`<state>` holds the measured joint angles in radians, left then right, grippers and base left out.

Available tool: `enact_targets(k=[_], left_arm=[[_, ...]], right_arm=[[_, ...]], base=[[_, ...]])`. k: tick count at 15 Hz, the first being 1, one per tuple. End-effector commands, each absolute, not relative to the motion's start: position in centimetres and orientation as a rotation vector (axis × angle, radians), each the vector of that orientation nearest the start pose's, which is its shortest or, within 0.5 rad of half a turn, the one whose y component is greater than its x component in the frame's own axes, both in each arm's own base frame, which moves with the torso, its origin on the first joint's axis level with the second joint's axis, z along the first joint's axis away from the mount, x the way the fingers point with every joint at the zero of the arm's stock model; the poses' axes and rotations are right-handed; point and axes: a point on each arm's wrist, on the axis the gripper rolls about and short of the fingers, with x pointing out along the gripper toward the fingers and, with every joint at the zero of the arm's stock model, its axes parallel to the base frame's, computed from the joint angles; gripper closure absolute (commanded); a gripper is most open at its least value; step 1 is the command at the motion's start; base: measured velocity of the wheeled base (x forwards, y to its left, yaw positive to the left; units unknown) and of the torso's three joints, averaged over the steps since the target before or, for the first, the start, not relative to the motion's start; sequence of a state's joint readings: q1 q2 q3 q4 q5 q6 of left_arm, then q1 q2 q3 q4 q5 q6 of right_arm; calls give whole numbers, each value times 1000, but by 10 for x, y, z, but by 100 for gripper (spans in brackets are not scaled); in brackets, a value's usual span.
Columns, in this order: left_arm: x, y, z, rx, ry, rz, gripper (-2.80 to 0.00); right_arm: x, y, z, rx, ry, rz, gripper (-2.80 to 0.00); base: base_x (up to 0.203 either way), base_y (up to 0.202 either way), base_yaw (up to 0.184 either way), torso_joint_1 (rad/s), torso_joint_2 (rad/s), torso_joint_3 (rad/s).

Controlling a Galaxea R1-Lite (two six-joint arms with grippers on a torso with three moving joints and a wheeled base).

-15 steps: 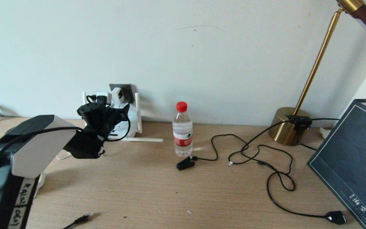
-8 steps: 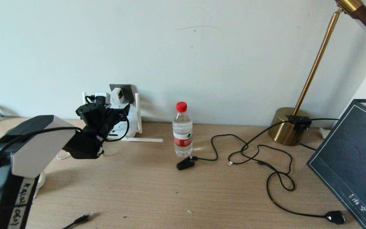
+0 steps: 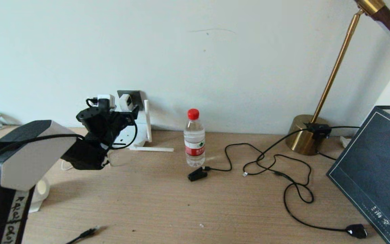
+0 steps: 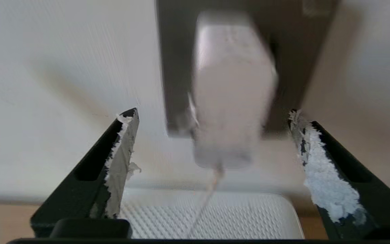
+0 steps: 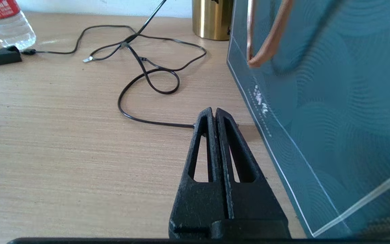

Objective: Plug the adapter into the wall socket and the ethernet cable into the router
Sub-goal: Pick up cable

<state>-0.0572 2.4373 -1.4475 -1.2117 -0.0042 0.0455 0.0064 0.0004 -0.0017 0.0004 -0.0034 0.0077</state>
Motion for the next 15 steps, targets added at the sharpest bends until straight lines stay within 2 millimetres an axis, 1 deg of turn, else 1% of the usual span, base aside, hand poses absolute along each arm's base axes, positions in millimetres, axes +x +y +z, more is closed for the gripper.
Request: enact_targets(k=[1, 4, 6, 8, 9, 12, 13, 14, 15], left_arm=[[471, -30, 120, 41, -193, -68, -280], [438, -30, 136, 45, -158, -104, -280], [410, -30, 143, 48, -116, -114, -280], [380, -28, 142, 79, -62, -113, -280], [365, -26, 147, 94, -56, -111, -280], [317, -23, 173, 105, -102, -106, -280], [299, -22, 179, 105, -111, -107, -173], [280, -21, 185, 104, -122, -109, 0], [261, -20, 191, 104, -137, -110, 0]], right_arm=[[-23, 0, 76, 8, -1, 2, 0], [-23, 0, 76, 6, 0, 3, 0], [-23, 0, 76, 8, 0, 2, 0], [-23, 0, 76, 7, -1, 2, 0], [-23, 0, 76, 8, 0, 2, 0], [-23, 0, 76, 8, 0, 3, 0], [-23, 0, 76, 8, 0, 2, 0], [-23, 0, 76, 7, -1, 3, 0], [-23, 0, 76, 8, 0, 2, 0]], base=[[0, 0, 0, 0, 0, 0], [0, 0, 0, 0, 0, 0], [0, 0, 0, 0, 0, 0], [0, 0, 0, 0, 0, 0], [0, 0, 0, 0, 0, 0], [0, 0, 0, 0, 0, 0], [0, 0, 0, 0, 0, 0], [0, 0, 0, 0, 0, 0], [0, 0, 0, 0, 0, 0]])
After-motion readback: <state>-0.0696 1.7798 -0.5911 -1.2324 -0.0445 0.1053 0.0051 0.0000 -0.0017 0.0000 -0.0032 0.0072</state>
